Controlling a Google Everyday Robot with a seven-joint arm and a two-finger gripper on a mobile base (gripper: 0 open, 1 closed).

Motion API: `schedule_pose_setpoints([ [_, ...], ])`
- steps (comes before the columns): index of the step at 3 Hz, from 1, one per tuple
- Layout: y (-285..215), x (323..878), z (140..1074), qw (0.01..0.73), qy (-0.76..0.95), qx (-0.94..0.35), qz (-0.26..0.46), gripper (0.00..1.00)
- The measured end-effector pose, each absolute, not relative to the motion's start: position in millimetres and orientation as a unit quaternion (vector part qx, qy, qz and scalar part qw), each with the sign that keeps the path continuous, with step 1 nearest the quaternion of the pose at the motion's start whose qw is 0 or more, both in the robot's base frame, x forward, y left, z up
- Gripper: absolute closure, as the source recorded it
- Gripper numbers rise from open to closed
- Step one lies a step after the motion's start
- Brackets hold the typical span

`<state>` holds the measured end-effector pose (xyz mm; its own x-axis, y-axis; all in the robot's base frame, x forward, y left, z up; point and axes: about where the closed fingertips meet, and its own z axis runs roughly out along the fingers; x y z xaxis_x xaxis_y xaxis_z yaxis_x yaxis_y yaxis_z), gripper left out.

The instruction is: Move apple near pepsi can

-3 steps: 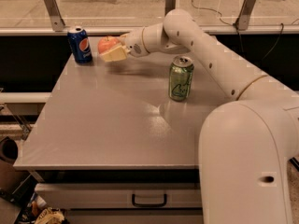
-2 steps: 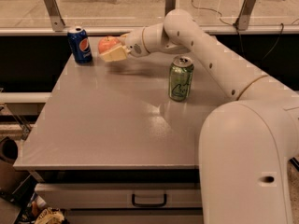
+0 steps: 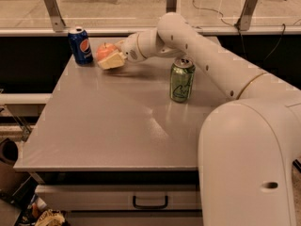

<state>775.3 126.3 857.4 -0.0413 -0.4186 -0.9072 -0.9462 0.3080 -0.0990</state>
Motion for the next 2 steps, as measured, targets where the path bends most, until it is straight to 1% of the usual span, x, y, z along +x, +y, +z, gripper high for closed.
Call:
schedule_pose_setpoints([
  [1,130.6,775.0,851.3,0.458,0.664,-0.517,0.286,1.00],
  [2,133.9,774.2,849.6,0.456,0.664,-0.518,0.287,0.82],
])
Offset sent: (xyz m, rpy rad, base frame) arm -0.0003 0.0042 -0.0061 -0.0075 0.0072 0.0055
